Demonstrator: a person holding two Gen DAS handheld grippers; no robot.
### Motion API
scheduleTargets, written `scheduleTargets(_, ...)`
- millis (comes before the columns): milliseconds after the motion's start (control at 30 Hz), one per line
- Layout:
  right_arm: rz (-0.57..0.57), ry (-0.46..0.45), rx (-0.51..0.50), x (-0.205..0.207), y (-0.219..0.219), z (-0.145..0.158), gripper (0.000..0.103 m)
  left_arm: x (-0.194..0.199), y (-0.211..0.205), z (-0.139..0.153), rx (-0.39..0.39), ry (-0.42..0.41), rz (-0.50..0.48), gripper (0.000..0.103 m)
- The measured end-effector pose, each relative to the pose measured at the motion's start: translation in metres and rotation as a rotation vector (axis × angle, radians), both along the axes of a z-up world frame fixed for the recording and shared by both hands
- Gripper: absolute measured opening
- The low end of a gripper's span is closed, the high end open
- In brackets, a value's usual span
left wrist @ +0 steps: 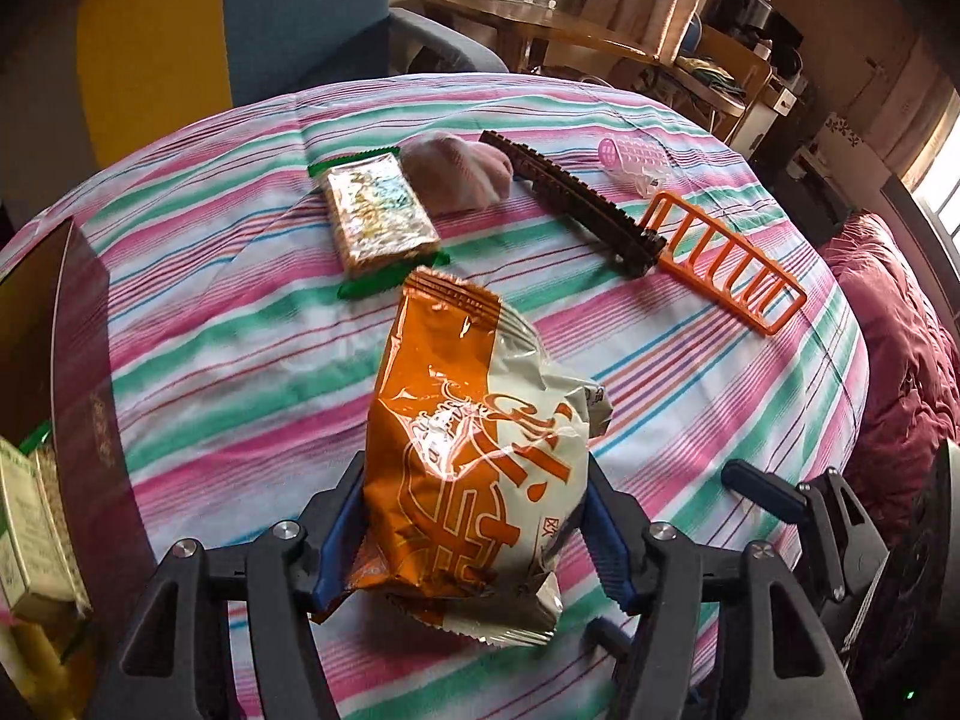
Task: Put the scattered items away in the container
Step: 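Grasp the orange plastic rack with the right gripper while the left gripper holds the snack bag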
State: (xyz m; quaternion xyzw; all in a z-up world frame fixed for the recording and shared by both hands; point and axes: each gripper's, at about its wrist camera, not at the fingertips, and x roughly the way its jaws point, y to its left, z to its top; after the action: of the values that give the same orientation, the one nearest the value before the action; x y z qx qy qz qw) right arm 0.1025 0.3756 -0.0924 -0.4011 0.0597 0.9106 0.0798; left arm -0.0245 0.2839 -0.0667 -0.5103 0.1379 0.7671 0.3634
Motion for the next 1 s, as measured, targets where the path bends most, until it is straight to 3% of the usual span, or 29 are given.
scheduleTargets(267, 0.016, -0.031, -0.002, 0.005, 0.006, 0.008, 0.103, 0.019, -0.022, -0.014, -0.019, 0.043, 0.011, 0.072)
scheduleTargets(400, 0.010, -0.043, -0.010, 0.009, 0.014, 0.015, 0.102, 0.017, -0.024, -0.015, 0.015, 0.042, 0.008, 0.073)
scheduleTargets(567, -0.116, 0.013, -0.048, 0.021, 0.075, 0.043, 0.100, 0.016, -0.022, -0.018, 0.027, 0.048, 0.008, 0.079)
scheduleTargets(733, -0.214, 0.023, -0.007, 0.016, 0.131, 0.064, 0.100, 0.020, -0.020, -0.019, 0.021, 0.073, 0.002, 0.082)
scheduleTargets(833, -0.240, 0.012, -0.022, 0.005, 0.159, 0.066, 0.100, 0.020, -0.019, -0.020, 0.025, 0.072, 0.003, 0.082)
scheduleTargets(1000, -0.241, -0.019, -0.139, -0.022, 0.189, 0.053, 0.100, 0.020, -0.020, -0.020, 0.036, 0.068, 0.001, 0.082)
